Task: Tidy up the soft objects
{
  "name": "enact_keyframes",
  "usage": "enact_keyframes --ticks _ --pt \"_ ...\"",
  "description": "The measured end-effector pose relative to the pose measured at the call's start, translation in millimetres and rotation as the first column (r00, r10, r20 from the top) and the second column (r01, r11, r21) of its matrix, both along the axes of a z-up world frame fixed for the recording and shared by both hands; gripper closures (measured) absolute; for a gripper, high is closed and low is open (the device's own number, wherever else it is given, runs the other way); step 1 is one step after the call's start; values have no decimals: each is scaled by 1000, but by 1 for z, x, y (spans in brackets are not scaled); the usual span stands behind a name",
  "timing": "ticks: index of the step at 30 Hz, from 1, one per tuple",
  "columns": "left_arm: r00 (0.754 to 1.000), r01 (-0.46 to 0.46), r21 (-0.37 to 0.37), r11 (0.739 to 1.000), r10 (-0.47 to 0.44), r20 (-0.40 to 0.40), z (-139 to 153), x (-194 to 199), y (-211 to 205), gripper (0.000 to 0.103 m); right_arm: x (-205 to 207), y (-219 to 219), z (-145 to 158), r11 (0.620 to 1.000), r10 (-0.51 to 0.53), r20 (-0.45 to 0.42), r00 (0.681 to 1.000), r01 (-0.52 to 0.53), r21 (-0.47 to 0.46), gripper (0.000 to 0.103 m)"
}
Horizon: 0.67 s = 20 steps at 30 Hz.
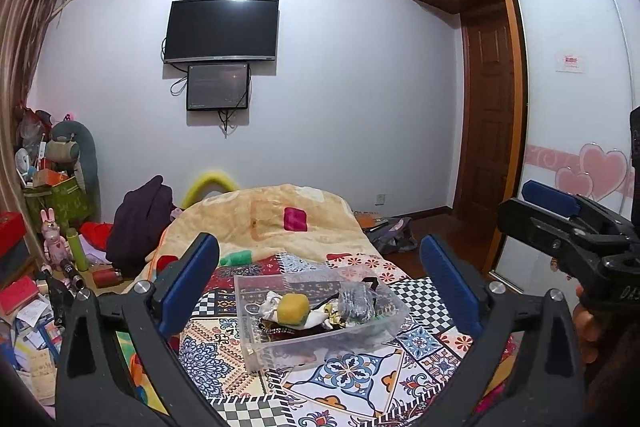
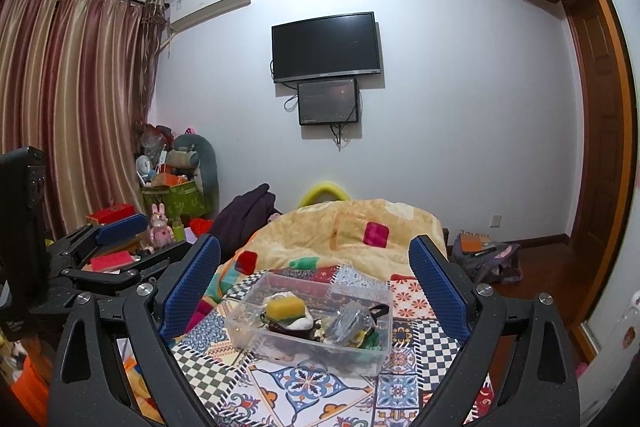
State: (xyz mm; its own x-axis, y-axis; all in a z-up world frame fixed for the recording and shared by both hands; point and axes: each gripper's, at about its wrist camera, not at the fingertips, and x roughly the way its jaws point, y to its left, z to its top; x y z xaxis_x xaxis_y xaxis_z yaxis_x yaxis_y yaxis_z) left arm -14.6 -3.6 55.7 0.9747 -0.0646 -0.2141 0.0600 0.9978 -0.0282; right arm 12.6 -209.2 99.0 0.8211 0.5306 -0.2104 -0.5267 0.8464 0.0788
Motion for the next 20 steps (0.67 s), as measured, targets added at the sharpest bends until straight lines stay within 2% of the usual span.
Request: enact_keyframes --ticks 6,20 --pt "1000 8 -7 1000 -8 -8 1 -1 2 1 1 -1 0 1000 -6 -7 1000 6 1 0" --pt "1000 21 -10 1000 -22 -21 -2 0 1 0 7 -1 -3 1000 -5 -42 999 5 -5 0"
